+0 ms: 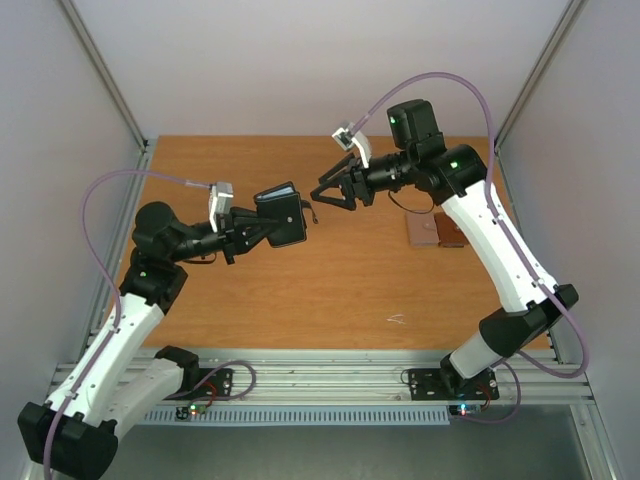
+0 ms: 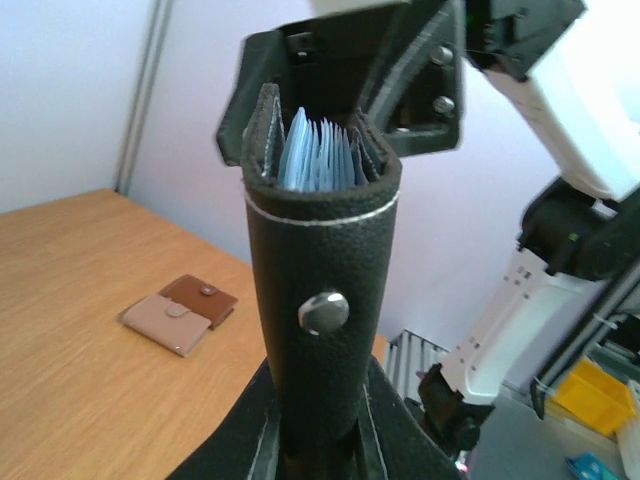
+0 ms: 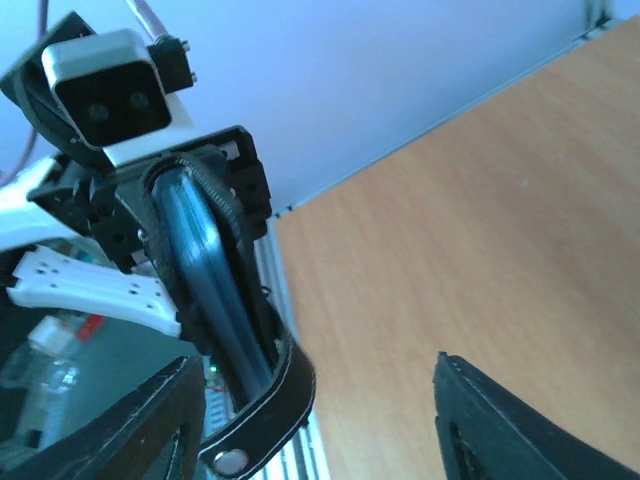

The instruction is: Take the credit cards out of the card holder

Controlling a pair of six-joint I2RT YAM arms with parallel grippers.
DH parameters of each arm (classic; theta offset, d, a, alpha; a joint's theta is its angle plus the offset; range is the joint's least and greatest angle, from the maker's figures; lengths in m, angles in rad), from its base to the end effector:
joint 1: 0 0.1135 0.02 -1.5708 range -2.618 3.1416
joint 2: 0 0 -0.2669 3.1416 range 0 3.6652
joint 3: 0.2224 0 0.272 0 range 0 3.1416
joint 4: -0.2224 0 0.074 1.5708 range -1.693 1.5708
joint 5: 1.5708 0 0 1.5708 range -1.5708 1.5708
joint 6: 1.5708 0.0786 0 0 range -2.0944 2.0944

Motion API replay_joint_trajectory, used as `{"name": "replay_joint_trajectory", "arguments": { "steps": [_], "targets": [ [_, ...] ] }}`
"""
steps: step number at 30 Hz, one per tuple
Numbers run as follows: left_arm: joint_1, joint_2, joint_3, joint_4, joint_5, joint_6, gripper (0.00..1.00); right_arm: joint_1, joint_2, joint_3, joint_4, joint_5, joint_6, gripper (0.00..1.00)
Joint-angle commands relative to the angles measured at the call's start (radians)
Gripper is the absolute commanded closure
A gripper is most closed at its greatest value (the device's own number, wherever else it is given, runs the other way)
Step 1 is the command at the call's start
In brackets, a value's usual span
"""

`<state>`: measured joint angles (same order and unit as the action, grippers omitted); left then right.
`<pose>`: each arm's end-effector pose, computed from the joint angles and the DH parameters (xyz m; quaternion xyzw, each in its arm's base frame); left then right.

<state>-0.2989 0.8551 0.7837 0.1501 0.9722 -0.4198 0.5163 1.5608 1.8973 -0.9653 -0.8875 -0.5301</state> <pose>0.2023 -0.1303 0.3651 0.3062 0.6197 -0.5252 0.4963 0.2725 0.2248 0.4519 -0.5709 0.5998 0.3797 0.4125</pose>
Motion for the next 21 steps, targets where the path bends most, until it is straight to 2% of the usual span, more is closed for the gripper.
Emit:
{"name": "replay_joint_trajectory", "arguments": {
  "steps": [1, 4, 8, 11, 13, 16, 19, 21],
  "targets": [
    [0.0, 0.013, 0.057, 0.075, 0.129, 0.071, 1.0, 0.001, 0.039, 0.062, -0.015, -0.138, -0.058, 0.41],
    [0.001, 0.018, 0.064, 0.069, 0.129, 0.073, 1.0, 0.006, 0.049, 0.068, -0.053, -0.198, -0.093, 0.46],
    [0.001, 0.026, 0.069, 0.064, 0.129, 0.072, 1.0, 0.012, 0.059, 0.062, -0.09, -0.188, -0.118, 0.55],
    [0.001, 0.027, 0.066, 0.046, 0.123, 0.088, 1.0, 0.023, 0.074, 0.066, -0.097, -0.241, -0.125, 0.54],
    [0.0, 0.026, 0.065, 0.045, 0.117, 0.082, 1.0, 0.026, 0.091, 0.077, -0.13, -0.293, -0.137, 0.5],
    [0.0, 0.026, 0.068, 0.04, 0.118, 0.088, 1.0, 0.048, 0.115, 0.105, -0.179, -0.229, -0.158, 0.49],
    [0.0, 0.031, 0.066, 0.049, 0.121, 0.087, 1.0, 0.063, 0.139, 0.132, -0.183, -0.188, -0.159, 0.59],
    [0.001, 0.031, 0.068, 0.05, 0.121, 0.087, 1.0, 0.065, 0.15, 0.15, -0.186, -0.214, -0.16, 0.62]
  ]
}}
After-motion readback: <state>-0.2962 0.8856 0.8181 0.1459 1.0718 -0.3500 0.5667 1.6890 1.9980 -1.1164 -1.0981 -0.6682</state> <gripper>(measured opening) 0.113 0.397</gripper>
